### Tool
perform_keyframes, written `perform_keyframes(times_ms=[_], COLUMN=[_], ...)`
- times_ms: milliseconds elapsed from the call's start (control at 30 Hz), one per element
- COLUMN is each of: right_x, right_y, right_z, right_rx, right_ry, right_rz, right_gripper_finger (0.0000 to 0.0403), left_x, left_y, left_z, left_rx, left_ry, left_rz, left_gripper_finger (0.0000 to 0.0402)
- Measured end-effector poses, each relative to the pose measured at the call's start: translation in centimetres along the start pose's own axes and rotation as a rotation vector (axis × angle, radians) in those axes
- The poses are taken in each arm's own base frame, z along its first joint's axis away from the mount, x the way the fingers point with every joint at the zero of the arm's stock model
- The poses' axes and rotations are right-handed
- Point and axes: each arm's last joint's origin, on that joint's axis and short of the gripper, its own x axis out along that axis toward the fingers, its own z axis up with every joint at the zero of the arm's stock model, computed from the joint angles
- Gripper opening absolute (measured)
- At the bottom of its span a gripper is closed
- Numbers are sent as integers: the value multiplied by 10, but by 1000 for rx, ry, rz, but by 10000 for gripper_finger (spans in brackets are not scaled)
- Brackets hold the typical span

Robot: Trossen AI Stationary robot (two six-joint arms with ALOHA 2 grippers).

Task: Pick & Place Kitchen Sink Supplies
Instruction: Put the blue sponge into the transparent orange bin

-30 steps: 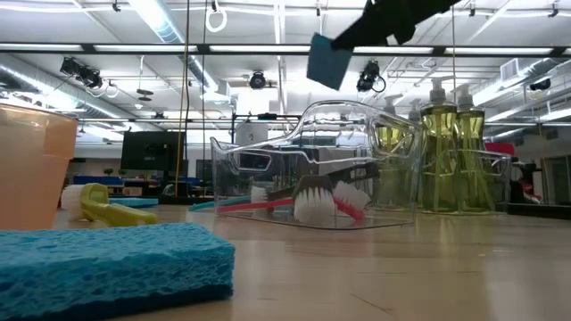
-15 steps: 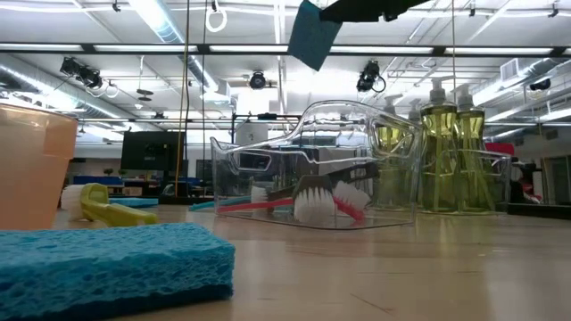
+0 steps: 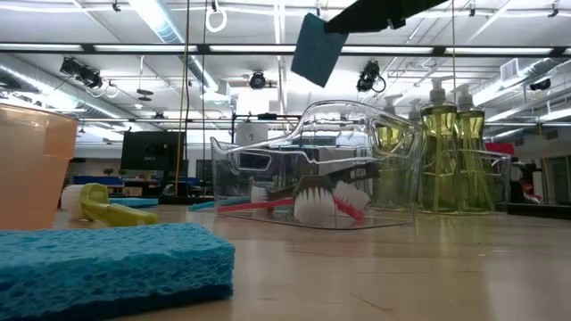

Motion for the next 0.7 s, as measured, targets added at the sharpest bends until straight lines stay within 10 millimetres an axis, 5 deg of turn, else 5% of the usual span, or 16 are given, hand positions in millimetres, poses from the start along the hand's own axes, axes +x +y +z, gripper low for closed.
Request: perform_keyframes(times_ms=[267, 700], right_x=[0, 0], right_y=[1, -1], right_z=[-7, -9], right_rx=[-51, -129], right_ry=[73, 123], right_rz=[-12, -93], right_gripper_finger=[0, 0], left_x=[21, 107], left_y=[4, 17], left_z=[12, 20], left_rx=[-35, 9], left_ry=[-34, 128], left_rz=[53, 66], left_gripper_finger=[28, 48])
